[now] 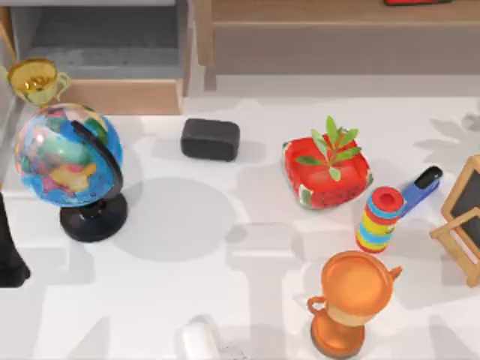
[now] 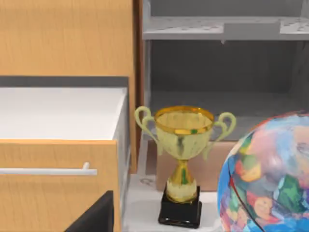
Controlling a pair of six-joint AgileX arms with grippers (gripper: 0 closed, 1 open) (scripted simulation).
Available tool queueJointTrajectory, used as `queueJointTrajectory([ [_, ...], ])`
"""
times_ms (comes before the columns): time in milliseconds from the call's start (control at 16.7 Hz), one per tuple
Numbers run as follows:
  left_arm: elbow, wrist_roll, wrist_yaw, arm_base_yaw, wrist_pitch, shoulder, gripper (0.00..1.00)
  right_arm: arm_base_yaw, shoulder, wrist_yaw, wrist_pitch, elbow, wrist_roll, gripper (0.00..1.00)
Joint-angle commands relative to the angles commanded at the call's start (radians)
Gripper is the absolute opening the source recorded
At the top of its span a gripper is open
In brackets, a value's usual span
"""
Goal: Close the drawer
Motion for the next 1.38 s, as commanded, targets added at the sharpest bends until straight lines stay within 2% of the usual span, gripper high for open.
queueJointTrajectory([
  [180,0.011,0.0,-0.013,-0.012,0.008,0.014,1.0,0.0,0.0,0.0,0.0,0.0,0.0,1.0],
  [300,0.052,0.001,-0.062,-0.057,0.039,0.07,1.0,0.0,0.0,0.0,0.0,0.0,0.0,1.0],
  [1020,0.484,0.012,-0.557,-0.562,0.359,0.838,1.0,0.0,0.0,0.0,0.0,0.0,0.0,1.0],
  [1200,0.539,0.016,-0.621,-0.628,0.399,0.93,1.0,0.0,0.0,0.0,0.0,0.0,0.0,1.0],
  [1380,0.546,0.016,-0.63,-0.637,0.405,0.941,1.0,0.0,0.0,0.0,0.0,0.0,0.0,1.0],
])
